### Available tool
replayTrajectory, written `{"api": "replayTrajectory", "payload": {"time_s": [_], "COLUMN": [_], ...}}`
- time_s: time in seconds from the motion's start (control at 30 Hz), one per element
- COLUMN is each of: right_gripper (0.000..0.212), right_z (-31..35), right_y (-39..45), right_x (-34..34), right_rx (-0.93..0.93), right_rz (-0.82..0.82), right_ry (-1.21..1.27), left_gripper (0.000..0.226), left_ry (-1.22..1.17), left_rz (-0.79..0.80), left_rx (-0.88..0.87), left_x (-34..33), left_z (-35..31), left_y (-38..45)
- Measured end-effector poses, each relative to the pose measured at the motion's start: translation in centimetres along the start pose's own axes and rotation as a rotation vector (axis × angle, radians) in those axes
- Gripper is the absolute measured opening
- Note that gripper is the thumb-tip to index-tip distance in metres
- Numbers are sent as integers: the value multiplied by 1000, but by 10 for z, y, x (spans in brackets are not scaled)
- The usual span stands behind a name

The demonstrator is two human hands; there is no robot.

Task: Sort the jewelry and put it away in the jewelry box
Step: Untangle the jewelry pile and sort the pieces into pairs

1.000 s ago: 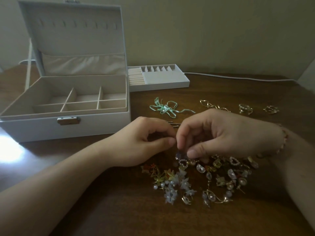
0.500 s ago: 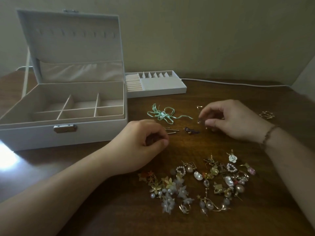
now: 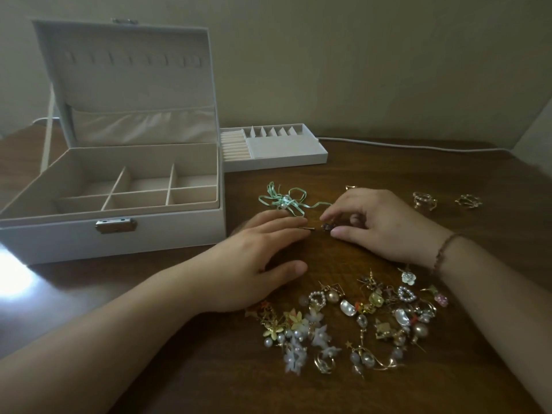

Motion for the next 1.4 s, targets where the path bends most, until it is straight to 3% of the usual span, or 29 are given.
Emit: {"api": "replayTrajectory", "payload": {"time_s": [0.33,0.43,0.53,0.63,0.8,1.0,1.2,1.3,1.4], "right_gripper": [29,26,15,15,14,9,13,3,7], "right_z": [5,38,80,100,107,104,87,68,26], "right_y": [-1,-11,-33,-53,-56,-53,-46,-40,-31], "right_x": [1,12,5,-6,-12,-15,9,39,64], "right_rx": [10,155,312,383,463,420,370,341,214], "right_rz": [-5,-41,260,503,470,515,534,436,267], "right_ry": [-132,-122,93,104,-92,-41,242,650,1154], "left_gripper": [74,65,47,36,33,33,36,38,42], "left_ry": [74,52,-4,-49,-47,-41,-59,-75,-92], "left_rz": [-76,-103,-155,-220,-228,-217,-188,-171,-156], "left_rx": [34,39,36,18,-35,-67,-64,-55,-56], "left_x": [10,12,17,21,21,21,21,21,21], "left_z": [5,3,1,-2,-5,-7,-9,-8,-8], "left_y": [-3,-4,-4,-5,-5,-6,-5,-5,-5]}}
Point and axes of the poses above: each hand's wrist, its own y-axis towards the middle knuckle, its own x-axis out of the back of the hand, z = x × y, the point moved 7 cm from there along y, towards the middle knuckle, and after that the axes turned 8 degrees about -z, right-handed, at the moved point
